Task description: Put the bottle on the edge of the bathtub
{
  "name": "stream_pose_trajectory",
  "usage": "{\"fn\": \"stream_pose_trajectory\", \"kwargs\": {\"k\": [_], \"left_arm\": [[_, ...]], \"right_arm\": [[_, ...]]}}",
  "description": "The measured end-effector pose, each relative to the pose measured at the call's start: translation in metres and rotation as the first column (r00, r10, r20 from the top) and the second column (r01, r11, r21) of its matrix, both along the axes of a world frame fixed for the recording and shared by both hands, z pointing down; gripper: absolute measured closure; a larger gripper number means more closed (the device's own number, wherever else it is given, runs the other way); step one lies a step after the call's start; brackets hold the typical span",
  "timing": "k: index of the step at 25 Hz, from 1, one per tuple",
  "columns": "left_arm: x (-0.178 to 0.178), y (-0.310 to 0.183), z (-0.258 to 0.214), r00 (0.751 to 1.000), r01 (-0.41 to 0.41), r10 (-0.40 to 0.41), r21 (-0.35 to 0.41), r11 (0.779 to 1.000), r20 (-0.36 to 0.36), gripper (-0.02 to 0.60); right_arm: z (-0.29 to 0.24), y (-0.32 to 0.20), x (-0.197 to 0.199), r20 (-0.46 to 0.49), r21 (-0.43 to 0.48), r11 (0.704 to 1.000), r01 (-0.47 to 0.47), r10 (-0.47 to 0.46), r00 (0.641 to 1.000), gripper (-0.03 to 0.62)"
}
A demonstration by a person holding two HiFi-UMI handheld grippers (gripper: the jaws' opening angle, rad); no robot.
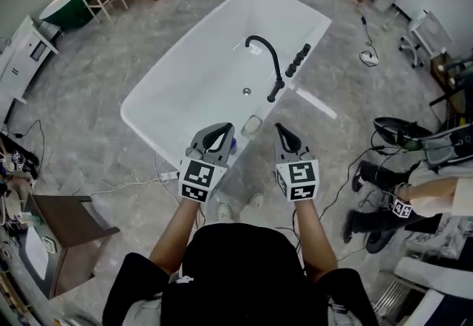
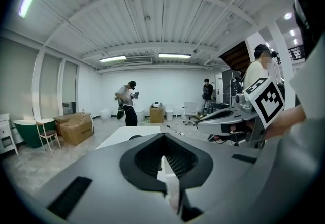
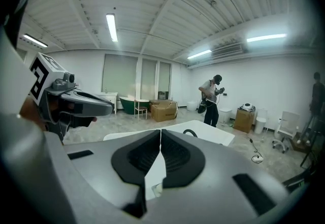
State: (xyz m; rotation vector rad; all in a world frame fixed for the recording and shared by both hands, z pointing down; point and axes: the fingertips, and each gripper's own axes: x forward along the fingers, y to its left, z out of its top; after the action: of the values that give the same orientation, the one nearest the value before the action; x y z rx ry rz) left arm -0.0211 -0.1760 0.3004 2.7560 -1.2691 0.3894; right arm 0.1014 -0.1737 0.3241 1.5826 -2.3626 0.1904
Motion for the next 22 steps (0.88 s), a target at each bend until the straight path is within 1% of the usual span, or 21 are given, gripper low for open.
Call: {"fn": "stream_pose_trajectory", "kwargs": {"k": [3,10,16,22], "left_arm": [[0.002,-0.005,-0.019,1.0,0.002,-0.002,0.043,0.999,0.006,0.568],[-0.005,0.0,-0.052,1.0,0.008,-0.009,0.107,0.994,0.006,0.568],[-0.012,0.005,-0.074,1.0,0.02,-0.021,0.145,0.989,0.002,0.568],[-0.021,0.004,-0.086,0.999,0.032,-0.032,0.17,0.985,-0.005,0.568]], "right_arm": [[-0.019,-0.005,0.005,0.005,0.047,0.999,-0.008,0.008,1.0,0.569],[-0.058,-0.002,0.007,0.035,0.123,0.992,-0.016,0.012,0.999,0.569],[-0.08,0.003,0.005,0.04,0.161,0.987,-0.014,0.007,0.999,0.569],[-0.093,0.001,-0.002,0.055,0.188,0.982,-0.018,0.008,0.998,0.571]]}}
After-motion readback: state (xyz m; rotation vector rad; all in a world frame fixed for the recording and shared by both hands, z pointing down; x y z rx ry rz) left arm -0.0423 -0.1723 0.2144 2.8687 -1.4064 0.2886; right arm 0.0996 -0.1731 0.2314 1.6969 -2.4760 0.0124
